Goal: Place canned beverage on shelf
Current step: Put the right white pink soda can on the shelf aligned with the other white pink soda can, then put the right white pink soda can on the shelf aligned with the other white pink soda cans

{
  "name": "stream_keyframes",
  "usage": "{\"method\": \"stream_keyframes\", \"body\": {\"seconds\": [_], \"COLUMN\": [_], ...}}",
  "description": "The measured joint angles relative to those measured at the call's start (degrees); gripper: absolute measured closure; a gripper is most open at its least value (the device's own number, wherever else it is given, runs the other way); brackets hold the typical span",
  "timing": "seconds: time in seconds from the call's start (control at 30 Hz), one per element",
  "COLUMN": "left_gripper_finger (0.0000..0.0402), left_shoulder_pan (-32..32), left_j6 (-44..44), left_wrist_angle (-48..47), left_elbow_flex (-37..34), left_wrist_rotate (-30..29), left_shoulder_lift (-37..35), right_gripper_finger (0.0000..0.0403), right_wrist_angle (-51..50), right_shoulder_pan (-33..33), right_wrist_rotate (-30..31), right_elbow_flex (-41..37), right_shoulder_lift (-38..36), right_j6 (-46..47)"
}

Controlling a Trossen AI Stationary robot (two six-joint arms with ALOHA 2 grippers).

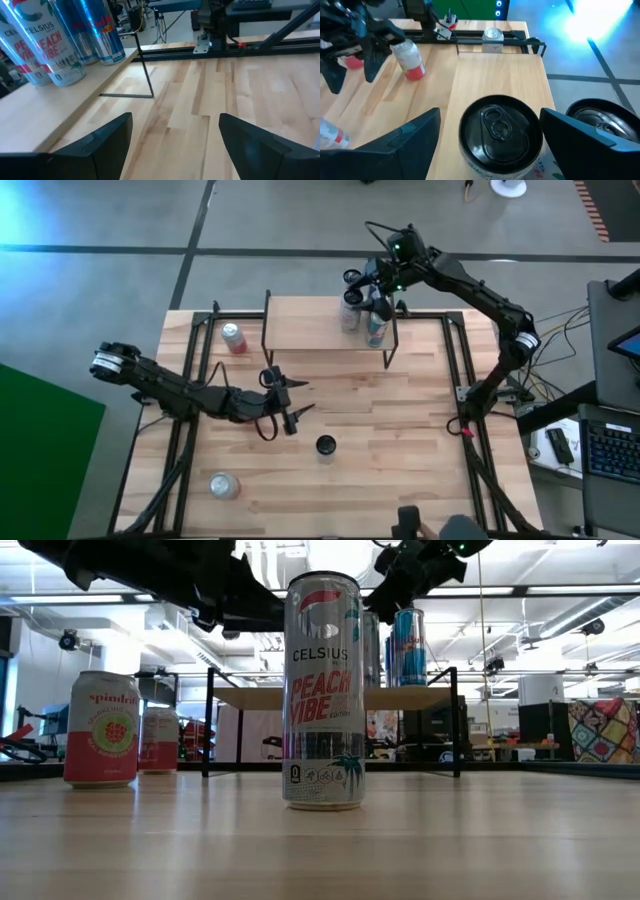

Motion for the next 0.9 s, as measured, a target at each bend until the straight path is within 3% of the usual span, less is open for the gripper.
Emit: {"method": "stream_keyframes", "body": {"seconds": [0.17,0.33,0.53,0.63,0.77,0.9], "left_gripper_finger": [0.0118,0.0118,0.0118,0.0118,0.0118,0.0118], "left_shoulder_pan": [-0.94,-2.35,-5.69,-8.89,-13.89,-18.31], "left_j6": [-3.09,-6.37,-9.90,-11.31,-13.44,-15.55], "left_wrist_angle": [-0.48,-0.62,-0.31,-0.11,0.20,0.28], "left_elbow_flex": [-0.09,-1.17,-2.27,-2.81,-3.10,-3.23], "left_wrist_rotate": [-0.03,-5.15,-8.52,-8.51,-11.11,-13.46], "left_shoulder_lift": [0.00,0.02,0.02,0.02,0.02,0.02], "right_gripper_finger": [0.0074,0.0074,0.0074,0.0074,0.0075,0.0076], "right_wrist_angle": [-1.01,-3.24,-3.52,-3.43,0.65,11.17], "right_shoulder_pan": [1.09,7.15,20.85,28.31,38.75,47.82], "right_wrist_rotate": [-5.80,-4.62,9.56,12.10,14.56,27.04], "right_elbow_flex": [0.00,0.00,-1.05,-4.38,-12.84,-24.69], "right_shoulder_lift": [-2.87,-5.79,-9.50,-10.89,-13.45,-16.65], "right_j6": [1.24,2.94,10.00,16.21,21.51,24.31]}}
